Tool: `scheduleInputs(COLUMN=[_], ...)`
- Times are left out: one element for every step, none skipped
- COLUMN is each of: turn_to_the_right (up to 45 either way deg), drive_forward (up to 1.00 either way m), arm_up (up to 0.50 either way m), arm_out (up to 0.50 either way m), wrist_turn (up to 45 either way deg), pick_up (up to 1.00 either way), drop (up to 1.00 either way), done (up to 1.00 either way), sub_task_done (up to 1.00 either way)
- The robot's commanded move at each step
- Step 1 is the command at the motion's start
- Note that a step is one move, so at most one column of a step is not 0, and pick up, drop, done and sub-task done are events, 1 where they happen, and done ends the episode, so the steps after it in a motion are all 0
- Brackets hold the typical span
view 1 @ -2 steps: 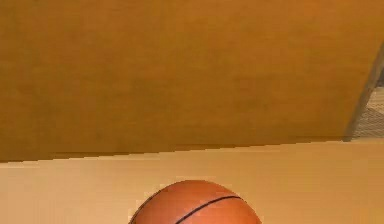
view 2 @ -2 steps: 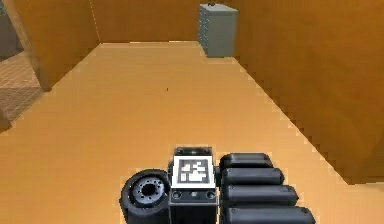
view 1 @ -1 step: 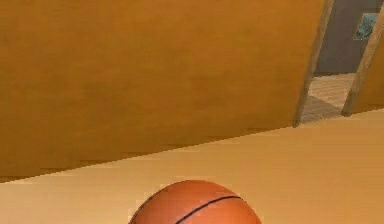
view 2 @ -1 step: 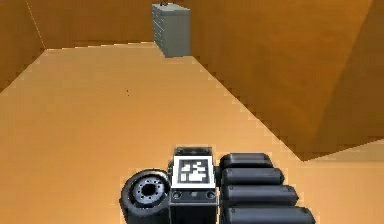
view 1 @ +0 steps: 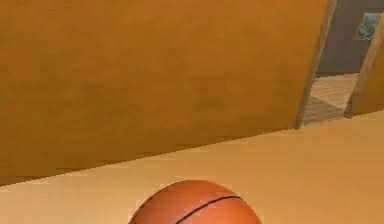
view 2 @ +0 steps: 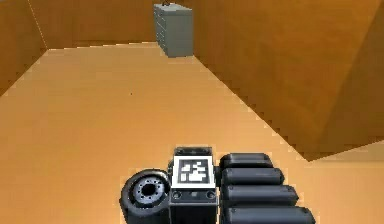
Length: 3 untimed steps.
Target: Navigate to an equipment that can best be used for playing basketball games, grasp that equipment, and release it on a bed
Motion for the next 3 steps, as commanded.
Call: scheduleInputs(turn_to_the_right=[-33.0, 0.0, -45.0], drive_forward=[0.00, 0.95, 0.00], arm_up=[0.00, 0.00, 0.00], arm_out=[0.00, 0.00, 0.00], wrist_turn=[0.0, 0.0, 0.0], pick_up=[0.00, 0.00, 0.00], drop=[0.00, 0.00, 0.00], done=[0.00, 0.00, 0.00], sub_task_done=[0.00, 0.00, 0.00])
